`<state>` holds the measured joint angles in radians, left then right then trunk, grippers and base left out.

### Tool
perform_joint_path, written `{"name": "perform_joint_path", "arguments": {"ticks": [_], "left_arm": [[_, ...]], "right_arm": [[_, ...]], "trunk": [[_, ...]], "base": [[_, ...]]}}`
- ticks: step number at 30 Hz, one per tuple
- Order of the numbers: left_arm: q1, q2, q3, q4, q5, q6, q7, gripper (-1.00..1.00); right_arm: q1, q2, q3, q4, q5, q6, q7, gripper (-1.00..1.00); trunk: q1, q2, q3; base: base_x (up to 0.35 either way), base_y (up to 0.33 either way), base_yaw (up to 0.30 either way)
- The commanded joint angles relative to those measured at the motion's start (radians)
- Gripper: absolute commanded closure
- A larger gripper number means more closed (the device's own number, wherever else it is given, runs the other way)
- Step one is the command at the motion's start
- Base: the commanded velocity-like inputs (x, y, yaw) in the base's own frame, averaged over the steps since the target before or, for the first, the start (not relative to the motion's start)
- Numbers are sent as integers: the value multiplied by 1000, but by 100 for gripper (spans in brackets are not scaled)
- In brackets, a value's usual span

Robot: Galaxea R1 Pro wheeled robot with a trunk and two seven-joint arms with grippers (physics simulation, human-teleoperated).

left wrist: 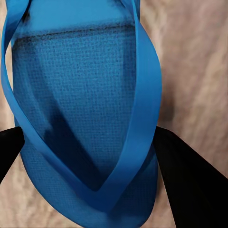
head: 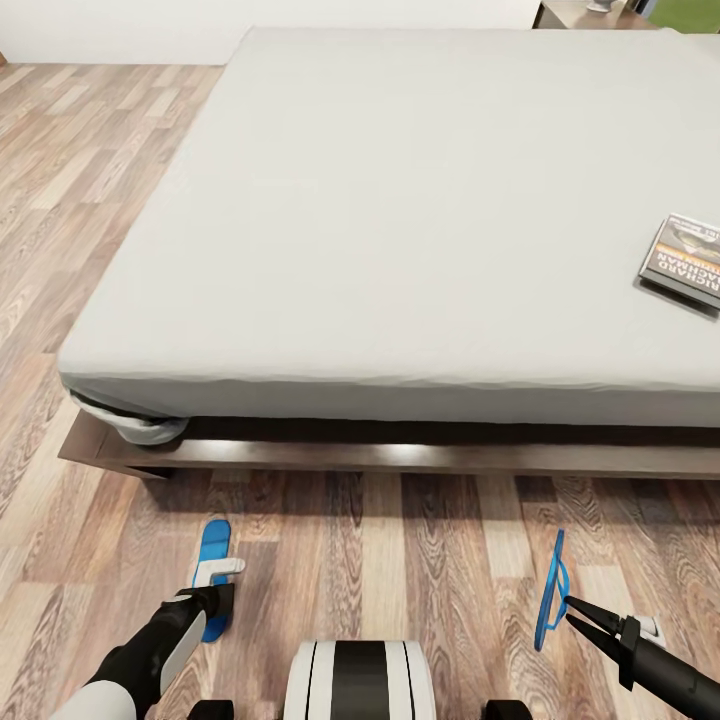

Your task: In the bedroom, move the book from the bed onto either nightstand, and place the two sandals side by side next to the bed.

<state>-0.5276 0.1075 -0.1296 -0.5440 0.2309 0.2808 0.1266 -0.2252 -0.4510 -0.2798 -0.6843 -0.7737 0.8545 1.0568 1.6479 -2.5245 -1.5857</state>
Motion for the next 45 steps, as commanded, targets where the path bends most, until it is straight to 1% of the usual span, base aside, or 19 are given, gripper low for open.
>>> {"name": "perform_joint_path", "arguments": {"ticks": [1,6,11,27,33,45], "left_arm": [[0,1,-8,-2,10,5,10,100],[0,1,-8,-2,10,5,10,100],[0,1,-8,-2,10,5,11,100],[0,1,-8,-2,10,5,11,100],[0,1,-7,-2,10,5,11,100],[0,1,-8,-2,10,5,11,100]], "right_arm": [[0,0,-1,0,-1,4,2,100],[-1,0,-1,0,-1,4,2,100],[0,0,-1,0,-1,4,2,100],[-1,0,-1,0,-1,4,2,100],[-1,0,-1,0,-1,4,2,100],[0,0,-1,0,-1,4,2,100]], "trunk": [[0,0,-1],[0,0,-1],[2,-1,-20],[2,-1,-20],[5,-3,-43],[5,-3,-43]], "base": [[0,0,0],[0,0,0],[0,0,0],[0,0,0],[0,0,0],[0,0,0]]}}
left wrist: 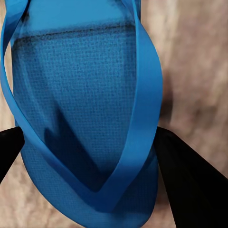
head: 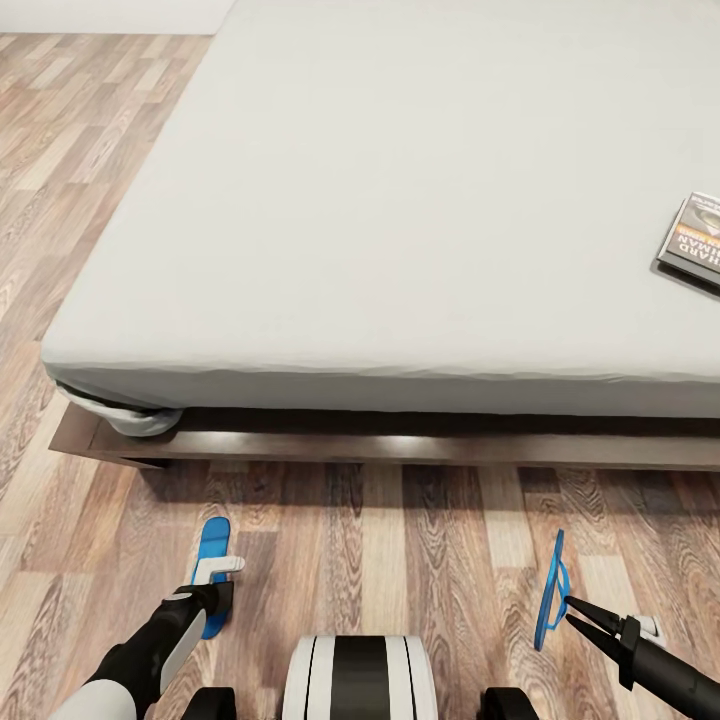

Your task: In the bedroom, move the book from the bed onto either nightstand, and place the two sandals side by side next to the bed.

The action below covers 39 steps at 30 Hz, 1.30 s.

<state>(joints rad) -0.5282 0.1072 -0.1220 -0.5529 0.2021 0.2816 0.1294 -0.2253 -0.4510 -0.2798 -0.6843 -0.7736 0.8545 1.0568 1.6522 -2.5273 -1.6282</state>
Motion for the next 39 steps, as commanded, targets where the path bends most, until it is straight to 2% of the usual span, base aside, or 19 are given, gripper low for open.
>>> {"name": "perform_joint_path", "arguments": {"ticks": [1,5,7,26,28,39], "left_arm": [[1,2,-16,7,39,4,9,100],[1,2,-15,7,39,5,9,100],[1,2,-15,7,39,5,9,100],[1,2,-15,7,39,5,9,100],[1,2,-15,7,39,5,9,100],[1,2,-15,7,39,5,10,100]], "right_arm": [[0,0,-1,0,-1,4,2,100],[0,0,-1,0,-1,4,2,100],[-1,0,-1,0,-1,4,2,100],[0,0,-1,0,-1,4,2,100],[0,0,-1,0,-1,4,2,100],[0,0,-1,0,-1,4,2,100]], "trunk": [[0,0,-1],[0,0,-1],[0,0,7],[0,0,7],[-1,1,15],[-2,1,19]], "base": [[0,0,0],[0,0,0],[0,0,0],[0,0,0],[0,0,0],[0,0,0]]}}
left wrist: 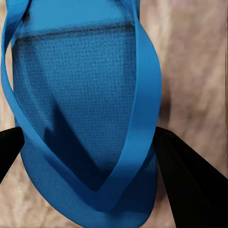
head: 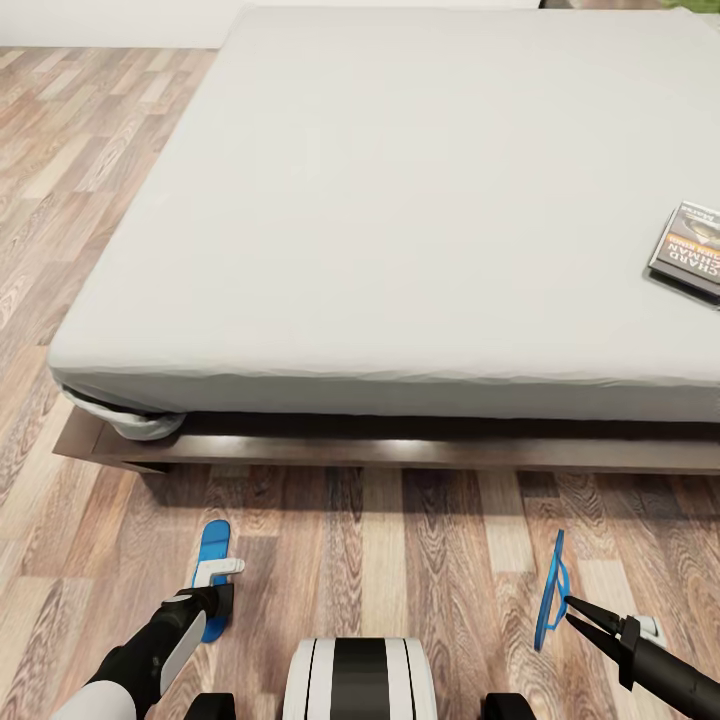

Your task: In the bedroom, move the book from the bed onto either nightstand, and place the two sandals side by side next to the bed.

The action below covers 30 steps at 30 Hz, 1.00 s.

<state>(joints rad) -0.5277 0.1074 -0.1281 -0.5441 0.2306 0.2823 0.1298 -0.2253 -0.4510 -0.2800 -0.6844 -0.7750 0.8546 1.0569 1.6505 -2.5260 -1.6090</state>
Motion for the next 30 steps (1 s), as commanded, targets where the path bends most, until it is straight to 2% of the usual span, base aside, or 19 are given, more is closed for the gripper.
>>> {"name": "perform_joint_path", "arguments": {"ticks": [1,3,30], "left_arm": [[0,1,-8,-2,10,5,10,100],[0,1,-8,-2,10,6,10,100],[0,1,-9,-2,10,6,10,100]], "right_arm": [[0,0,-1,0,0,4,2,100],[0,0,-1,0,0,4,2,100],[0,0,-1,0,0,4,2,100]], "trunk": [[-1,0,3],[-1,1,11],[-1,1,11]], "base": [[0,0,0],[0,0,0],[0,0,0]]}}
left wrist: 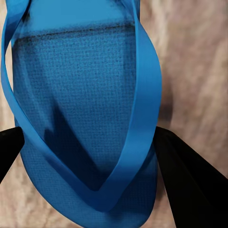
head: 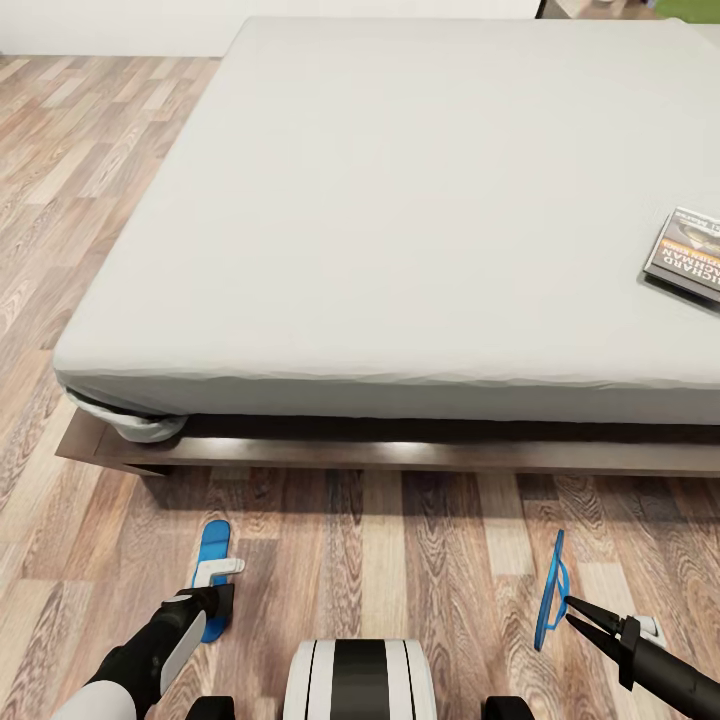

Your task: In the bedroom, move the book from the bed onto either nightstand, and place the two sandals side by side next to the bed.

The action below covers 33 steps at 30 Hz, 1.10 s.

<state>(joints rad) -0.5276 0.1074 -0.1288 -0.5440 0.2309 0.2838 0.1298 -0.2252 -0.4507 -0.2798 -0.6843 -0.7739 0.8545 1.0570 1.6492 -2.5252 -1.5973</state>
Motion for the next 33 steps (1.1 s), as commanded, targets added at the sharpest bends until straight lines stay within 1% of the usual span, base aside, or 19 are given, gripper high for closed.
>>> {"name": "perform_joint_path", "arguments": {"ticks": [1,2,15,33], "left_arm": [[0,1,-9,-2,10,5,10,100],[0,1,-9,-2,10,5,10,-100],[0,0,-9,-2,10,7,10,-100],[0,0,-9,-2,11,9,10,-100]], "right_arm": [[0,0,-1,0,-1,4,1,100],[0,0,-1,0,-1,4,1,100],[0,0,-1,0,-1,4,1,100],[0,0,-1,0,-1,3,-2,100]], "trunk": [[0,0,-1],[0,0,-1],[0,0,-1],[-8,4,69]], "base": [[0,0,0],[0,0,0],[0,0,0],[0,0,0]]}}
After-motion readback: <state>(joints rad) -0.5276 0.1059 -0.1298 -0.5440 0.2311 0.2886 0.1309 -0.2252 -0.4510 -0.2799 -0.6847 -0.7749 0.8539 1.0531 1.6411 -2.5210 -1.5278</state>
